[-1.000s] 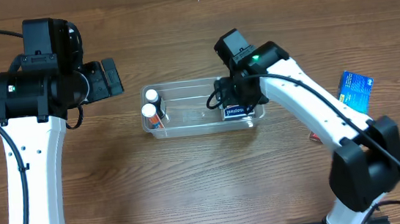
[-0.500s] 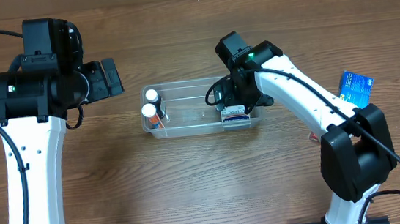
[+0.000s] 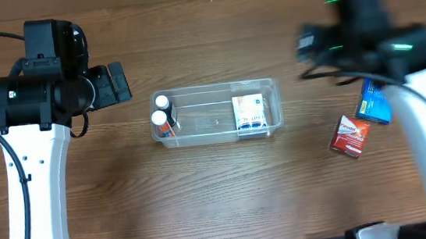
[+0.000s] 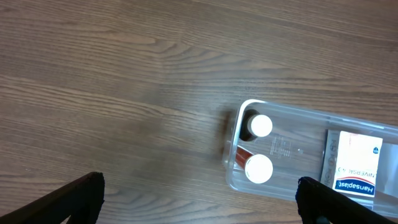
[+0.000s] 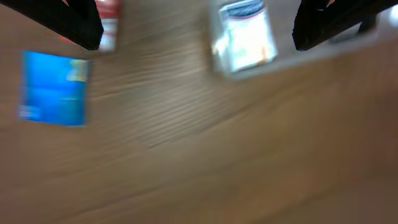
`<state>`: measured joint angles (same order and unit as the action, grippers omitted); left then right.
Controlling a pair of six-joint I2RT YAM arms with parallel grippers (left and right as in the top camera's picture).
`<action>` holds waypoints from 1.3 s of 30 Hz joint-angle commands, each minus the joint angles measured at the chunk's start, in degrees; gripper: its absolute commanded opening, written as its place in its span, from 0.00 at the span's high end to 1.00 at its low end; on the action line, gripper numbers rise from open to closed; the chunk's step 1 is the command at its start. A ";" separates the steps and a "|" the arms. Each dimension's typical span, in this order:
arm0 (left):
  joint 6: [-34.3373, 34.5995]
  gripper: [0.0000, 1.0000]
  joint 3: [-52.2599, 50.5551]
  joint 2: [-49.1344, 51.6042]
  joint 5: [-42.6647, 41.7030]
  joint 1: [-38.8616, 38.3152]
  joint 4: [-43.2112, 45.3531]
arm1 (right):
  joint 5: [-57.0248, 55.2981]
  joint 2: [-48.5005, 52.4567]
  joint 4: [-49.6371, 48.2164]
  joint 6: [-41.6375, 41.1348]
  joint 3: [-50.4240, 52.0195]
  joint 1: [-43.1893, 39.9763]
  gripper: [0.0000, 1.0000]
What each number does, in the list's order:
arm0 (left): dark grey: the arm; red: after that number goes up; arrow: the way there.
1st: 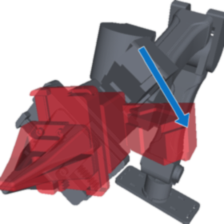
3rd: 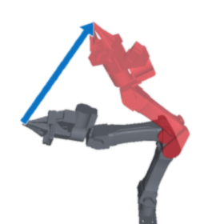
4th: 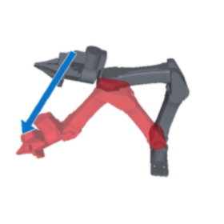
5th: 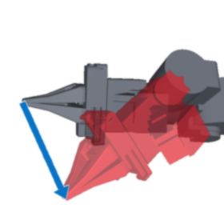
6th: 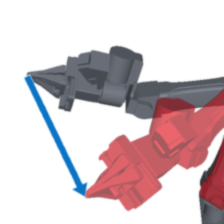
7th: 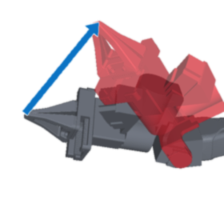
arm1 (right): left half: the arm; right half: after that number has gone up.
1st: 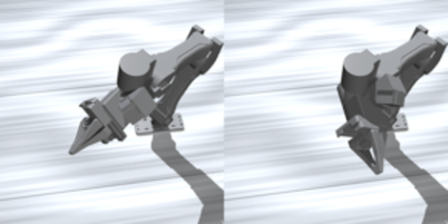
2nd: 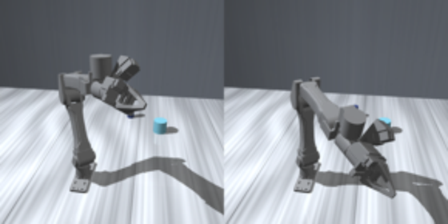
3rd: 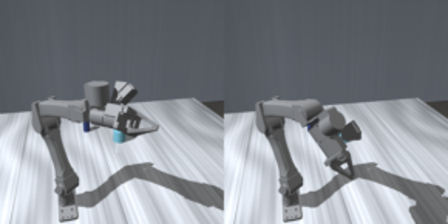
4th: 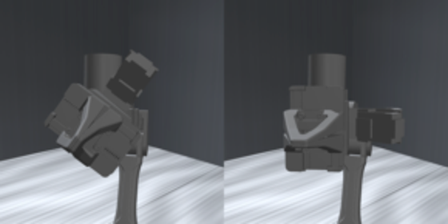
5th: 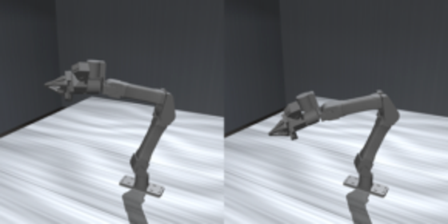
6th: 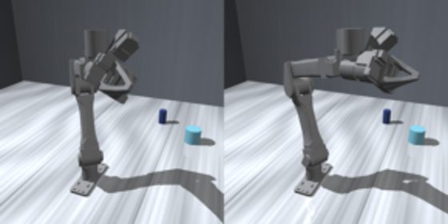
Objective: Pack container
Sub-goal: 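Move right gripper to the blue box and grasp it, then place the blue box upright in the container's middle and release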
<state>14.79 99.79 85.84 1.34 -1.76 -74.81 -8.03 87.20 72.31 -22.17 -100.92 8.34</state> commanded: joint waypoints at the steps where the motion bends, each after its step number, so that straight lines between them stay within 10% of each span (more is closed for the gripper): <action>1: -0.50 0.00 0.72 0.13 0.39 0.28 0.09 | -1.62 1.36 1.14 4.96 0.42 -11.74 0.00; 11: -0.50 0.00 0.72 0.13 0.37 0.28 0.24 | 2.10 19.47 -2.32 12.22 7.26 -27.82 0.00; 39: -0.48 0.00 0.72 0.15 0.35 0.28 0.28 | 4.33 34.45 -9.97 13.27 12.57 -28.72 0.09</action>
<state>14.79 99.79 85.84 1.34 -1.76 -74.59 -4.67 121.19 62.61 -8.78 -88.60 -20.16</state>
